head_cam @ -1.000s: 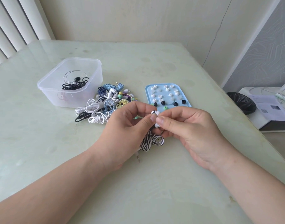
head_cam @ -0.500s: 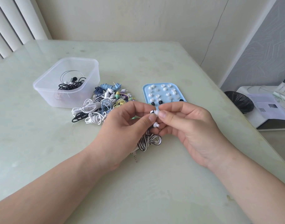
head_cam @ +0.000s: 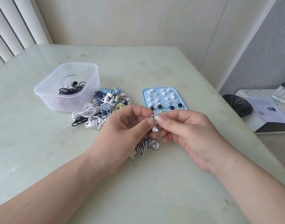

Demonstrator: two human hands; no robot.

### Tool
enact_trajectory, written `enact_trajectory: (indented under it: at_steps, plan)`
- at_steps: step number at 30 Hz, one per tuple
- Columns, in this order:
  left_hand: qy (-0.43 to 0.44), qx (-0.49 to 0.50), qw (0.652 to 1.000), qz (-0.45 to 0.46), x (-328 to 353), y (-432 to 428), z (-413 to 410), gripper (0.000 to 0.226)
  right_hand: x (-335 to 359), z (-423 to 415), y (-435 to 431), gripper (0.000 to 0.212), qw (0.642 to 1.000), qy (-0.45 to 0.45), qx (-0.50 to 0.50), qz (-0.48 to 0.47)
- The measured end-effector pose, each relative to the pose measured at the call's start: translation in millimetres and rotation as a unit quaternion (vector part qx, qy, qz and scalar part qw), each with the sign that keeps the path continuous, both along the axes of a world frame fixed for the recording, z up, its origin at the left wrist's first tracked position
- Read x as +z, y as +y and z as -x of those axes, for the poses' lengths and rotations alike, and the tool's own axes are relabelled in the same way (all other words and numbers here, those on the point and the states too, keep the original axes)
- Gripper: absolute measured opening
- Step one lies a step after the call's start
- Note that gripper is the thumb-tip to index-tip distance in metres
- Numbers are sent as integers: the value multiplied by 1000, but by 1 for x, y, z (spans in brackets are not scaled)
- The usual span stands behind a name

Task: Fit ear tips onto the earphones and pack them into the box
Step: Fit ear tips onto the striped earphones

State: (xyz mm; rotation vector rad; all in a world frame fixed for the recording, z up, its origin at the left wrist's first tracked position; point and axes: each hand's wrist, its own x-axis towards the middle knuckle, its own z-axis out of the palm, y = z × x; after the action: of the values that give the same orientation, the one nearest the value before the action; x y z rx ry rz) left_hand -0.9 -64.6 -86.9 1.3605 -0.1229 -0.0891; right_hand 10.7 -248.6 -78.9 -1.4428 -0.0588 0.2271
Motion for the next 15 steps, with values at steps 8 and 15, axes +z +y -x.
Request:
enact_trajectory:
  at_steps: [8, 15]
  plan:
    - [37, -31, 999, 1, 2, 4, -1, 4, -3, 2, 2, 9, 944, -264, -36, 197]
    - [39, -18, 999, 19, 3, 3, -3, 6, -2, 3, 2, 14, 972, -192, -45, 131]
